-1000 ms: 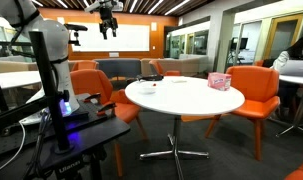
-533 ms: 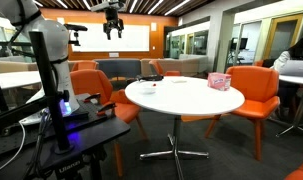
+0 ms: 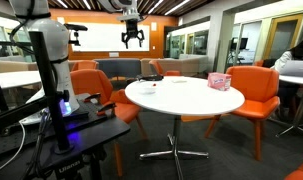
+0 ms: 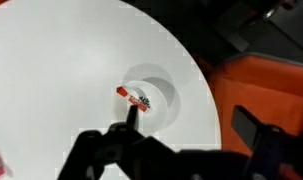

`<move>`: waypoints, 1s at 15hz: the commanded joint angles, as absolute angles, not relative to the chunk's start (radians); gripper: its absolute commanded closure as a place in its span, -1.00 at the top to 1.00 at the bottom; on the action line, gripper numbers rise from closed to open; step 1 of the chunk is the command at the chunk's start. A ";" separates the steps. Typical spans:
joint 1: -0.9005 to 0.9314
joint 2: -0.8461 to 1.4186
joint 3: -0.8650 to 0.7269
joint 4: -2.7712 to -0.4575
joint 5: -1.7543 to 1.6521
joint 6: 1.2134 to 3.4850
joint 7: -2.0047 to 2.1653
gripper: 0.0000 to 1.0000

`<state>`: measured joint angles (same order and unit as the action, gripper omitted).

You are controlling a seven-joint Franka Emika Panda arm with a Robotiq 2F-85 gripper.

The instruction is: Remove the marker from the bowl and place it on the table

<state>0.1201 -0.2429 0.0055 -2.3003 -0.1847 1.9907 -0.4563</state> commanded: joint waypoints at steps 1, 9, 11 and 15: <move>0.101 -0.121 0.004 -2.238 -0.230 2.032 -0.526 1.00; 0.064 -0.041 0.013 -2.219 -0.272 2.048 -0.506 1.00; 0.065 -0.041 0.015 -2.217 -0.272 2.048 -0.506 1.00; 0.058 0.003 0.011 -2.208 -0.317 2.115 -0.509 1.00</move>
